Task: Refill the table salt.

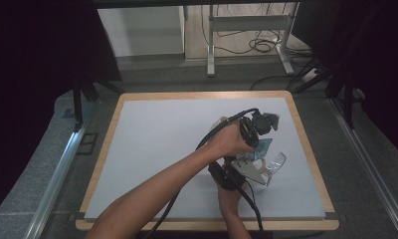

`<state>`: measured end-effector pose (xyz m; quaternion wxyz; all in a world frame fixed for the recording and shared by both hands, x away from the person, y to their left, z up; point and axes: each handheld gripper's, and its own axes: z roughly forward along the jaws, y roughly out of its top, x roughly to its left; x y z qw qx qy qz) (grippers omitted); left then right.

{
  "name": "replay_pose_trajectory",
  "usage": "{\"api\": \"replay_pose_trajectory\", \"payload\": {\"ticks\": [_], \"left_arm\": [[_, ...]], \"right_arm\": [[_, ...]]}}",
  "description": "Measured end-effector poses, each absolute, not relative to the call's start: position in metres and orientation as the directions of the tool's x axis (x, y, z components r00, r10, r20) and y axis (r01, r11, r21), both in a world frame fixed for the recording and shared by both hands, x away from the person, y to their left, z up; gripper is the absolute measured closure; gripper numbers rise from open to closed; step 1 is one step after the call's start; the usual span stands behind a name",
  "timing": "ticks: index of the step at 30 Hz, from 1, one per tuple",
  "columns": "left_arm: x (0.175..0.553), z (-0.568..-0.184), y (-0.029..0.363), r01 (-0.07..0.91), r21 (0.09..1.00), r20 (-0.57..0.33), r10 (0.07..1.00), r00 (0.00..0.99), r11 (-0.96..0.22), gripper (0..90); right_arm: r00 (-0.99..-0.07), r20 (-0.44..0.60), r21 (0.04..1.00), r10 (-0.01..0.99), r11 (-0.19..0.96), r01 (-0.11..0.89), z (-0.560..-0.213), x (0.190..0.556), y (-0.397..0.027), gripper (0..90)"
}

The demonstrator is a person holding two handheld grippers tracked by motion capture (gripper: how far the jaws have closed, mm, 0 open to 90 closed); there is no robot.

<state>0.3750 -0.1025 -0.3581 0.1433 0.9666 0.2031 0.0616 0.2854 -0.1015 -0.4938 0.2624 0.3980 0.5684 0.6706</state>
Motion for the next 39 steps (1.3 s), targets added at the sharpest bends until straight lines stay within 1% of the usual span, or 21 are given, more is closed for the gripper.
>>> {"api": "replay_pose_trajectory", "payload": {"ticks": [39], "left_arm": [[0.3762,-0.3626,-0.1052,0.376,0.296,0.062,0.41,0.91,-0.878,90.0]], "right_arm": [[-0.544,0.235,0.971,0.805,-0.214,0.102,-0.4954,0.2867,-0.1034,60.7]]}}
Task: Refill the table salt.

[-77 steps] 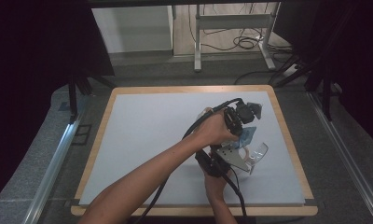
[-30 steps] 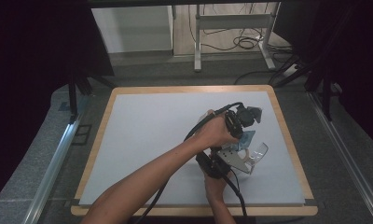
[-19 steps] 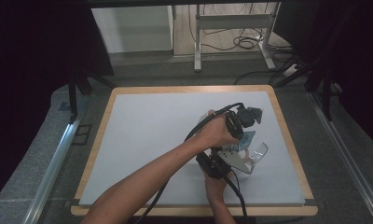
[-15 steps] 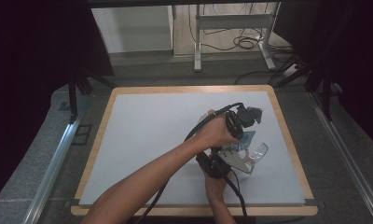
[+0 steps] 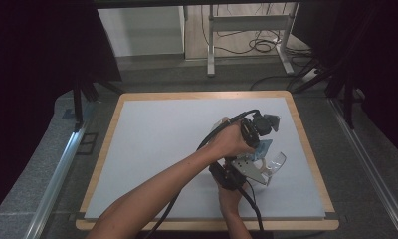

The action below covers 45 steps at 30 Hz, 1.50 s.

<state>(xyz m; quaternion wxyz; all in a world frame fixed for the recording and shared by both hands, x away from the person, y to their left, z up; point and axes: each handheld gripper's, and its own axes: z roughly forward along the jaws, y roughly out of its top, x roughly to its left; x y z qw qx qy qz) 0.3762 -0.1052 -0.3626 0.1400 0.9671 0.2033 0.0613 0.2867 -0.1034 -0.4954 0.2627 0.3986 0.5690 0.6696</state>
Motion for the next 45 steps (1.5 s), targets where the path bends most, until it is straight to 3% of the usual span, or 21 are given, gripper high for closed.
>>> {"api": "replay_pose_trajectory", "payload": {"ticks": [45], "left_arm": [[0.376,-0.358,-0.104,0.378,0.321,0.048,0.414,0.909,-0.868,89.9]], "right_arm": [[-0.54,0.24,0.971,0.807,-0.204,0.126,-0.505,0.287,-0.106,60.6]]}}
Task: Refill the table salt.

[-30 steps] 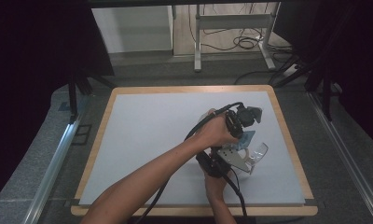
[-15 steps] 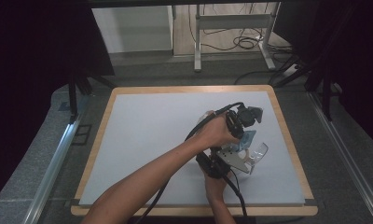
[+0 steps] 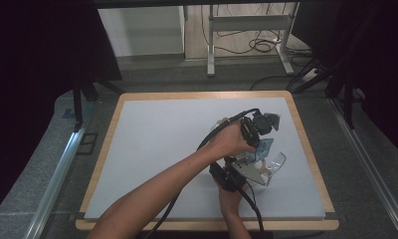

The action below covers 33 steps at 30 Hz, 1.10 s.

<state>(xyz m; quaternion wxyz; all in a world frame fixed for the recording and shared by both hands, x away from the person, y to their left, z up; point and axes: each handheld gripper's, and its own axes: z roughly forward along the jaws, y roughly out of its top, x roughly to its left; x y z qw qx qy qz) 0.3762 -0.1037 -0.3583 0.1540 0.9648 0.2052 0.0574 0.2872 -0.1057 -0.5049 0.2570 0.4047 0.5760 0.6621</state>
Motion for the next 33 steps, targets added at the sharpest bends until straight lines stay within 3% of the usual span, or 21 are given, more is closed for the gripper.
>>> {"api": "replay_pose_trajectory", "payload": {"ticks": [17,33], "left_arm": [[0.376,-0.352,-0.092,0.388,0.353,0.036,0.427,0.904,-0.851,89.8],[0.374,-0.343,-0.071,0.403,0.439,-0.02,0.439,0.898,-0.803,89.8]], "right_arm": [[-0.542,0.235,0.972,0.807,-0.197,0.127,-0.508,0.285,-0.104,59.6],[-0.543,0.223,0.975,0.81,-0.177,0.136,-0.51,0.282,-0.101,55.0]]}}
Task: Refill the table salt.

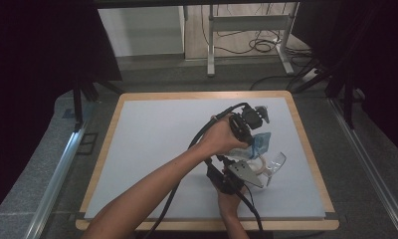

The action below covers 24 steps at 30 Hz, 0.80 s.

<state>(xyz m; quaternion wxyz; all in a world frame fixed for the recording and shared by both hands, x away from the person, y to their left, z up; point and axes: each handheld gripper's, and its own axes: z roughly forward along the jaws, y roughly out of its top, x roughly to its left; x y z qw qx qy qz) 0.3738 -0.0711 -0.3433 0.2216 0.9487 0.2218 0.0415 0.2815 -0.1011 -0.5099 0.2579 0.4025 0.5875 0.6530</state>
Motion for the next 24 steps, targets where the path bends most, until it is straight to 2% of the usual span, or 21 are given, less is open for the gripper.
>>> {"api": "replay_pose_trajectory", "payload": {"ticks": [24], "left_arm": [[0.371,-0.342,-0.022,0.431,0.557,-0.104,0.456,0.884,-0.71,89.8]], "right_arm": [[-0.566,0.184,0.981,0.804,-0.116,0.154,-0.514,0.276,-0.095,49.6]]}}
